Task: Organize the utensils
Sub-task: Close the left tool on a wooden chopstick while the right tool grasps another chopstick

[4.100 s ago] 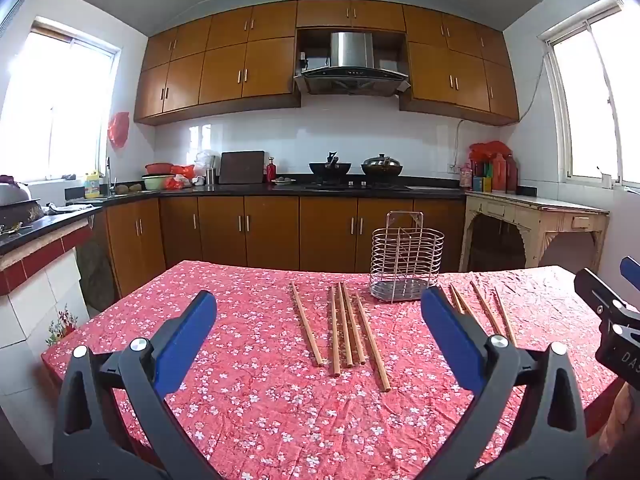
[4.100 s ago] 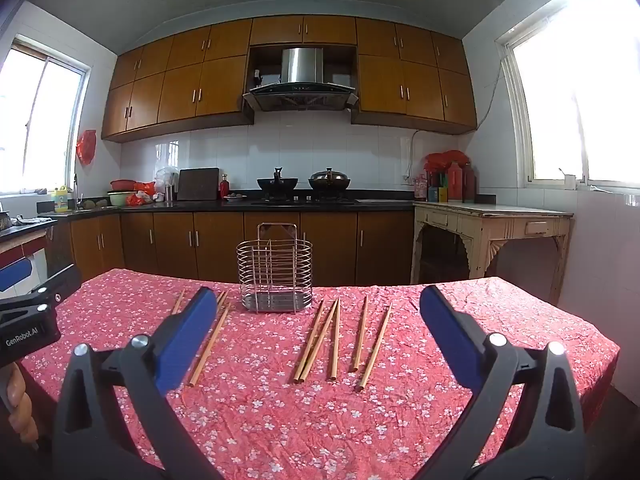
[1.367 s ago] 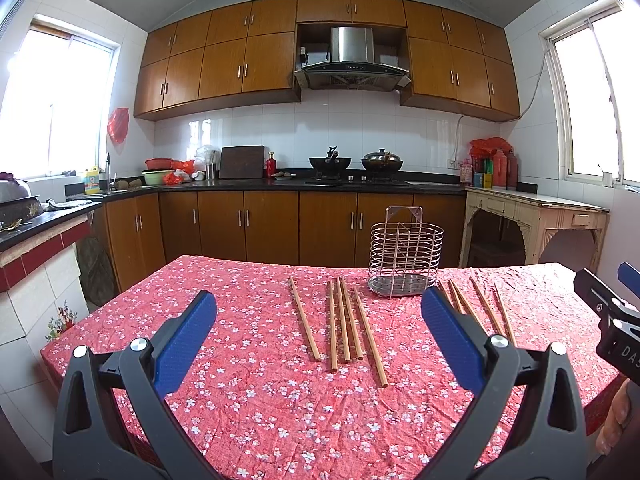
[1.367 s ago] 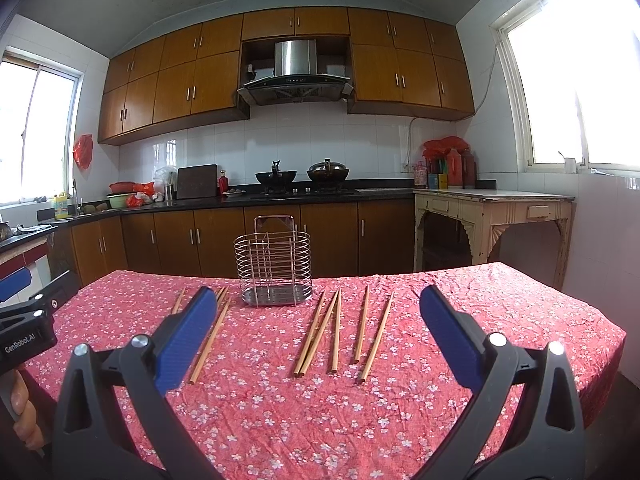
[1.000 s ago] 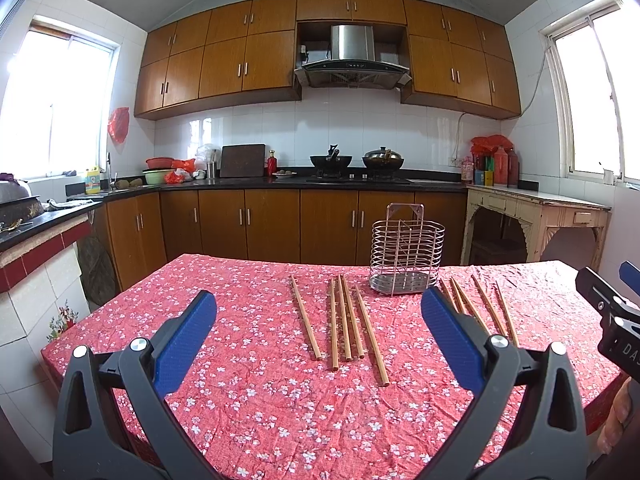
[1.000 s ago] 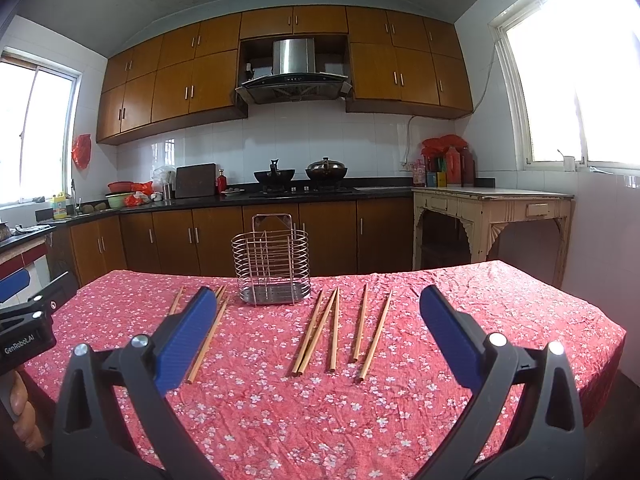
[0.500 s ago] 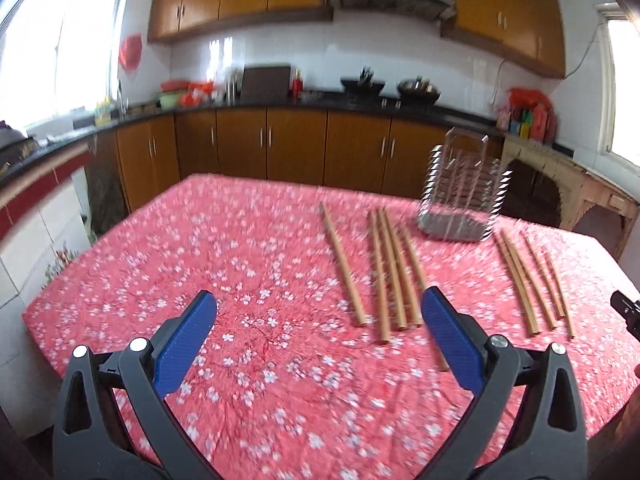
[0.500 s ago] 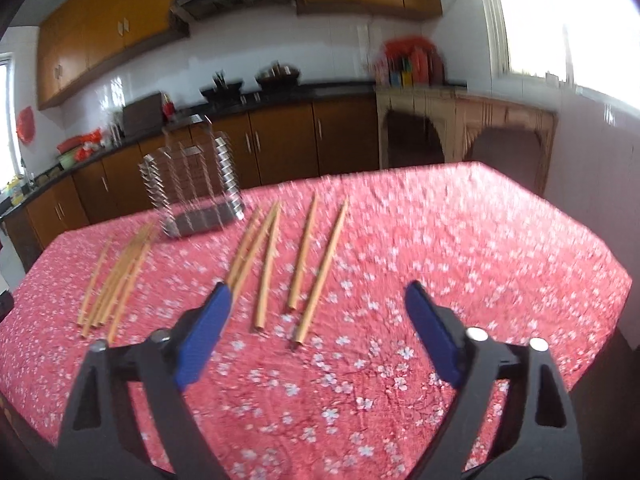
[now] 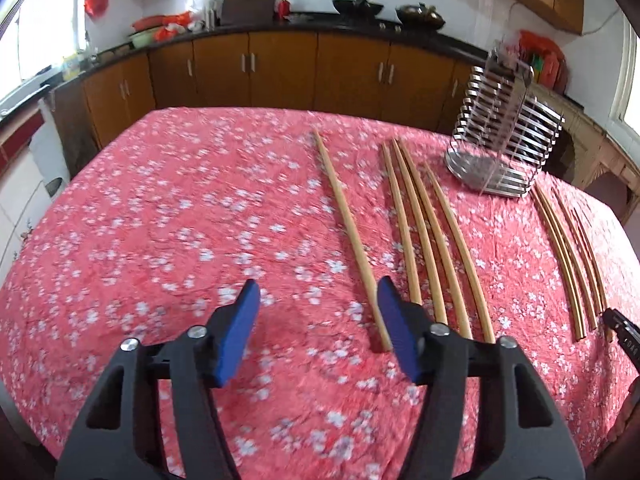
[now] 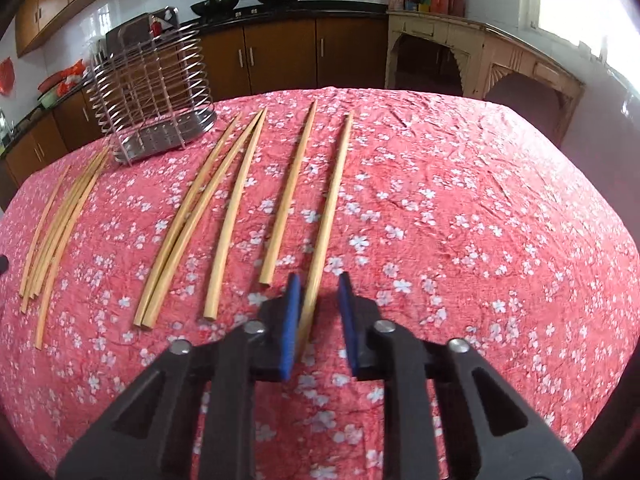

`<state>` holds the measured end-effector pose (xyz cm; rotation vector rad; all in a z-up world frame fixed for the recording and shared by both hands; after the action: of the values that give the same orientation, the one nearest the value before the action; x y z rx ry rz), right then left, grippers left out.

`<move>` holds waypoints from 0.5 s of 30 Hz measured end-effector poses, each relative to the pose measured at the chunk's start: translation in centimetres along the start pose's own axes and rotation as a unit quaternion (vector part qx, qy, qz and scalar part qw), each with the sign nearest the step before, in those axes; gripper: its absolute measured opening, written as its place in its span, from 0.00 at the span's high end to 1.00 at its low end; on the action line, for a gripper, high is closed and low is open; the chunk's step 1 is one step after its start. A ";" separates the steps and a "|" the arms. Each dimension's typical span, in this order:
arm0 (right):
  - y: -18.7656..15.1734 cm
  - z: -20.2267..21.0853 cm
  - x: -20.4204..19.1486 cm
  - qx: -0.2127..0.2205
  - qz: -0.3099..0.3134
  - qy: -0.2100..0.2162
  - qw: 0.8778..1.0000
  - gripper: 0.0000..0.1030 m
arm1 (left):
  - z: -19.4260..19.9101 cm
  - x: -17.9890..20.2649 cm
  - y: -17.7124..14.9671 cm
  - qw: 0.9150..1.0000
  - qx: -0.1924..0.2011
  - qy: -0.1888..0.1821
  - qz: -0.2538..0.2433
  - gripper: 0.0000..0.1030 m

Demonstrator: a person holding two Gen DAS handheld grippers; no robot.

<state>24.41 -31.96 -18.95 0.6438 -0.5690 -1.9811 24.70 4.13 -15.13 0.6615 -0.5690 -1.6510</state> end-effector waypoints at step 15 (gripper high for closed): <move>0.7 -0.1 1.0 -0.004 -0.017 0.004 1.000 0.92 | -3.1 2.4 0.9 0.999 -0.040 -0.003 -0.034 0.74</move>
<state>24.51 -33.14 -18.85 0.6612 -0.5490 -2.0099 27.18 1.57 -17.07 0.6232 -0.4861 -1.7314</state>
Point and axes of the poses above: each gripper's, at about its wrist camera, not at the fingertips, and z roughly against the way its jaws point, x to its right, y to its top, the point moved 7 cm from there along -z, roughly the way its jaws point, and after that the axes turned 14 degrees about -z, right-handed, at the moved point
